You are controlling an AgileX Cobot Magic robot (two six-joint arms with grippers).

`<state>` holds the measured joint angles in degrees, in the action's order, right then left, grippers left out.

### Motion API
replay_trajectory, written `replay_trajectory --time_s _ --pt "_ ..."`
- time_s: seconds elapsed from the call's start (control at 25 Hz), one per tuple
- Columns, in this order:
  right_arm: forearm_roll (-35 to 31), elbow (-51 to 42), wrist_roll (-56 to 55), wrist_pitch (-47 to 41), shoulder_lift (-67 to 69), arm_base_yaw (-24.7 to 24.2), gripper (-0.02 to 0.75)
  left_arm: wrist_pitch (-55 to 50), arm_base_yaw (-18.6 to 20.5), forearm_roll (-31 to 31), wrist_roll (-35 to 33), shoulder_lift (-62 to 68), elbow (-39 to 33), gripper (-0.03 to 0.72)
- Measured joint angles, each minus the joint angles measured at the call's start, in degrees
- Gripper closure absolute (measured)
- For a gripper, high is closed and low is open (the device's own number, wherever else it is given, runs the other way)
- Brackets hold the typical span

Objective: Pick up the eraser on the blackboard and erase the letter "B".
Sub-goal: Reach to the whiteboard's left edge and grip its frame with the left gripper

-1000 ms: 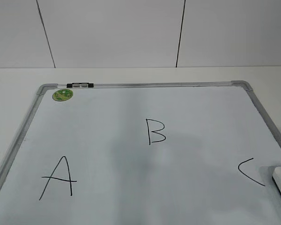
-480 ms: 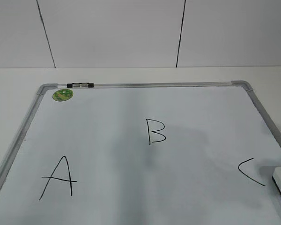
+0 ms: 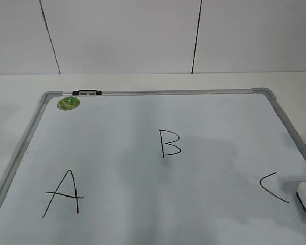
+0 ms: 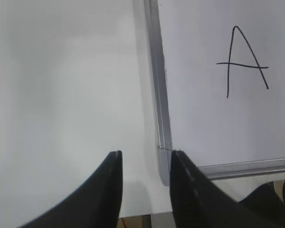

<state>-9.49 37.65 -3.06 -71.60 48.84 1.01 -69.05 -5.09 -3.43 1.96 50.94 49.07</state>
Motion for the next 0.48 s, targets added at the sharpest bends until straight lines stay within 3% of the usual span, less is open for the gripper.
replay_trajectory --time_s 0.48 --pt "0.2 2.2 -0.1 0.4 2.4 0.0 0.147 11.3 0.0 0.0 0.0 30.8 10.7 0.422"
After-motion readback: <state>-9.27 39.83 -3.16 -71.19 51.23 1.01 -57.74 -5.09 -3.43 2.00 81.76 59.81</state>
